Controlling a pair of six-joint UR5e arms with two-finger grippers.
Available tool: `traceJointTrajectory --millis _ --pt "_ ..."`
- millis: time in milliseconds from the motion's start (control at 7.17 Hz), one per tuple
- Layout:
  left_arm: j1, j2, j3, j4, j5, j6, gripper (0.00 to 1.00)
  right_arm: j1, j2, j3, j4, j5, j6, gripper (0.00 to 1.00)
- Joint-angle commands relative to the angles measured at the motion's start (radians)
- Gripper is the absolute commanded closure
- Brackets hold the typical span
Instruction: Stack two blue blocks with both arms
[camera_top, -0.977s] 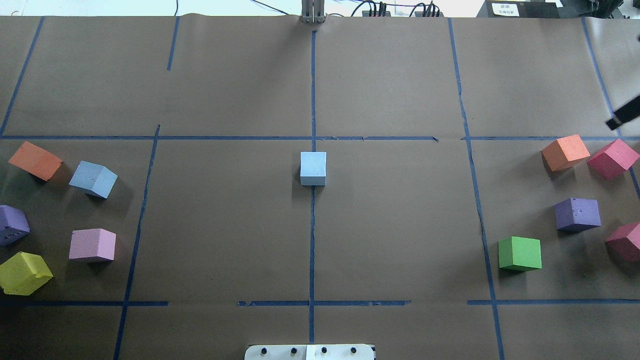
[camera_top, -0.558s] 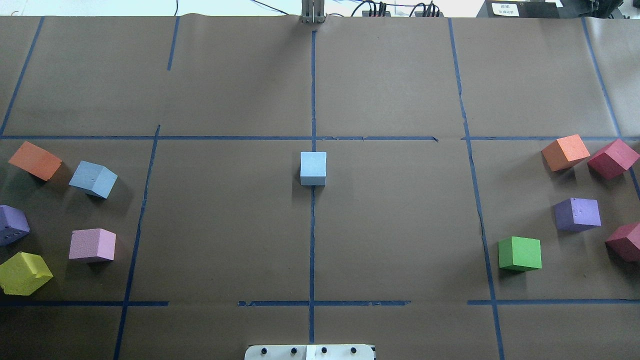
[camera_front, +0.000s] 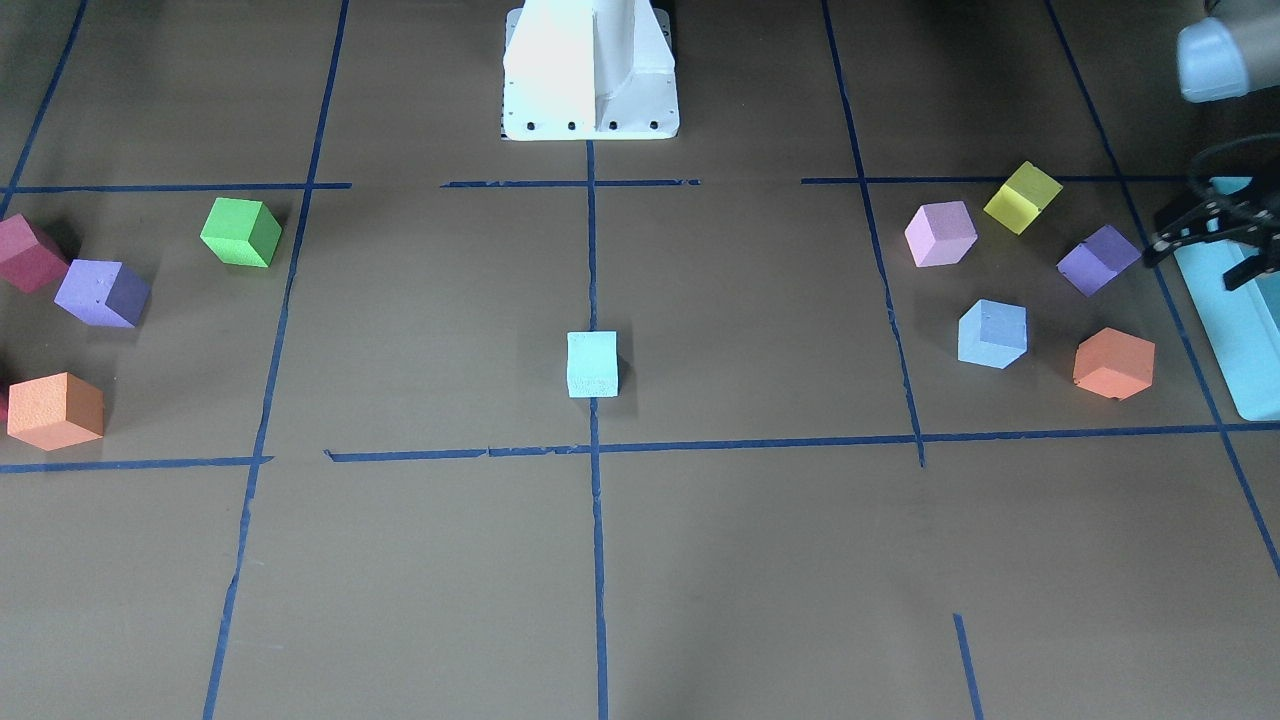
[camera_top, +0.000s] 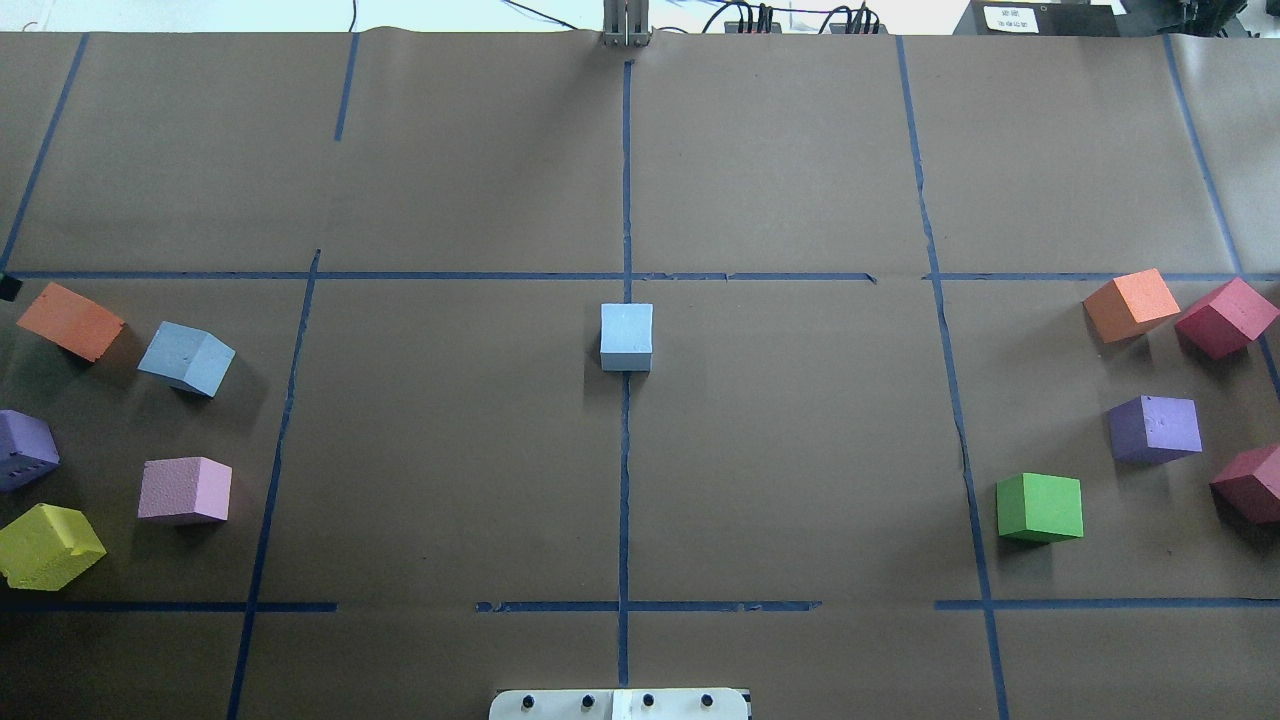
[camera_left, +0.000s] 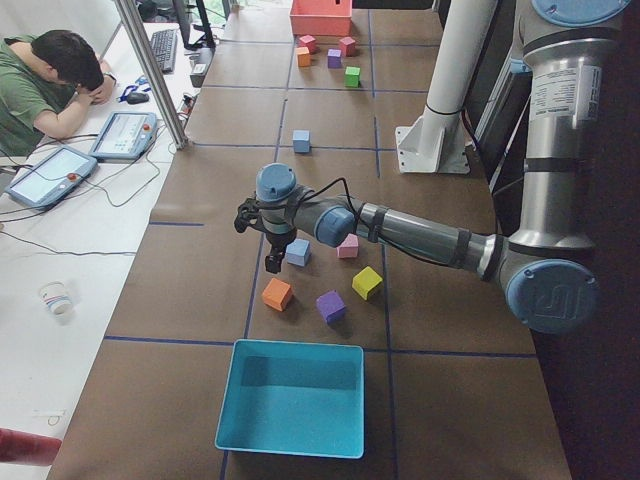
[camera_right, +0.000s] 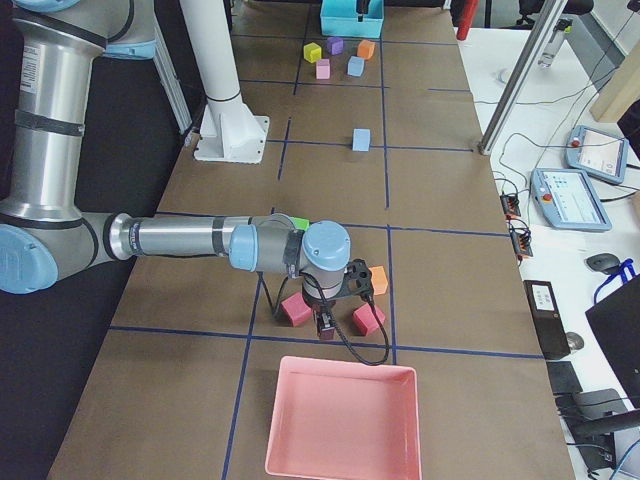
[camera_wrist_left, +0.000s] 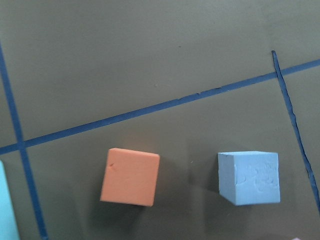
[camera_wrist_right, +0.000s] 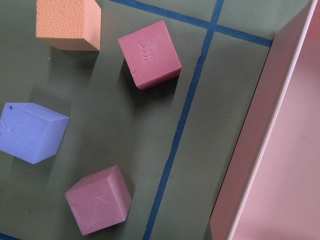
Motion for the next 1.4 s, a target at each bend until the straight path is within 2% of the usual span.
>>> traceJointTrajectory --millis 0,140,419,837,1256 --pt "0.137 -0.031 0.073 -0.177 0.073 -0.129 0.00 0.000 0.001 0.000 0.000 0.000 -0.003 0.01" --pt "0.185 -0.033 0.104 -0.266 0.090 -0.221 0.00 0.000 0.001 0.000 0.000 0.000 -0.005 0.01" --pt "0.292 -0.034 0.106 -0.291 0.215 -0.324 0.00 0.000 -0.001 0.000 0.000 0.000 -0.006 0.01" --pt "0.355 -0.057 0.135 -0.291 0.234 -0.384 0.00 0.002 -0.001 -0.002 0.000 0.000 -0.006 0.01" --pt "0.363 -0.061 0.173 -0.293 0.240 -0.384 0.00 0.000 -0.001 -0.001 0.000 0.000 -0.005 0.01"
